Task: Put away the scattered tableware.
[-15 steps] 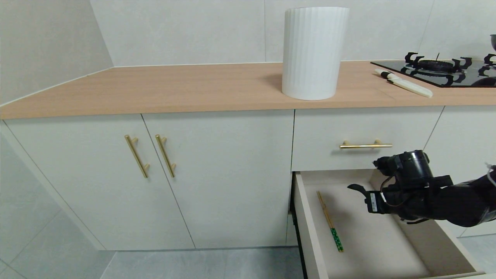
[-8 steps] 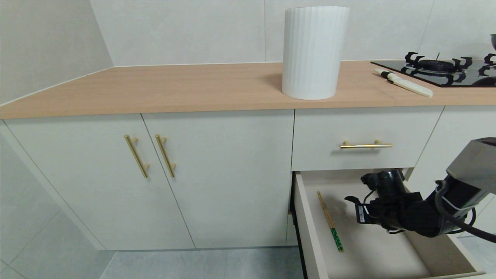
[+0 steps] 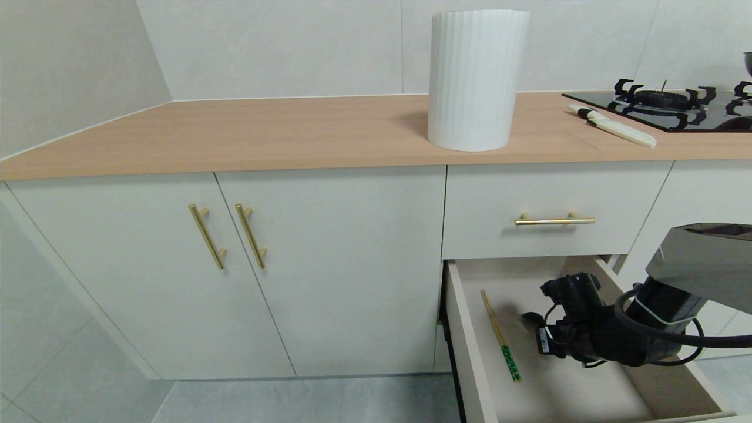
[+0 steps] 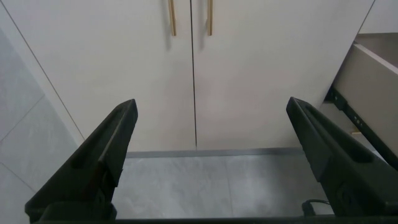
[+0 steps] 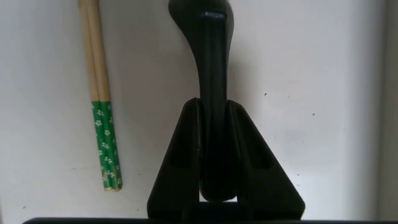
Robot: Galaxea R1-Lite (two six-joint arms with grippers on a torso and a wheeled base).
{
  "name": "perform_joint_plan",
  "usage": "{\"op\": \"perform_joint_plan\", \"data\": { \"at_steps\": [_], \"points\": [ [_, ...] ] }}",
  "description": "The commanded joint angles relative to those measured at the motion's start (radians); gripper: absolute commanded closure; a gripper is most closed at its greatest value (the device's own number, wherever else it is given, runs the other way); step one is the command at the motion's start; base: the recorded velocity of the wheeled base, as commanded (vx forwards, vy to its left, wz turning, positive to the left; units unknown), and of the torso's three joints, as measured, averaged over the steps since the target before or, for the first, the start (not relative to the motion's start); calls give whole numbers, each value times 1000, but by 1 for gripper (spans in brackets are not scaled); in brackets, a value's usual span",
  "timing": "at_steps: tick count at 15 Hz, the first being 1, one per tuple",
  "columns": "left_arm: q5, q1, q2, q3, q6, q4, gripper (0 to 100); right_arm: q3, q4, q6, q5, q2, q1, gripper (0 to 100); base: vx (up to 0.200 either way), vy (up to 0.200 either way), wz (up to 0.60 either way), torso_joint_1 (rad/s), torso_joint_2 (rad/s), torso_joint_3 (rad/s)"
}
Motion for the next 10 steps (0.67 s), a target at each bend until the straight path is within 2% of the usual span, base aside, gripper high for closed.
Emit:
{"op": "perform_joint_plan", "data": {
  "at_steps": [1, 10],
  "points": [
    [0, -2, 0, -1, 0, 0, 0, -2, 1, -1, 0, 11, 0, 100, 0, 0, 0, 0, 0, 0],
    [0, -2, 0, 0, 0, 0, 0, -2, 1, 0, -1, 9, -2, 100, 0, 0, 0, 0, 0, 0]
  ]
}}
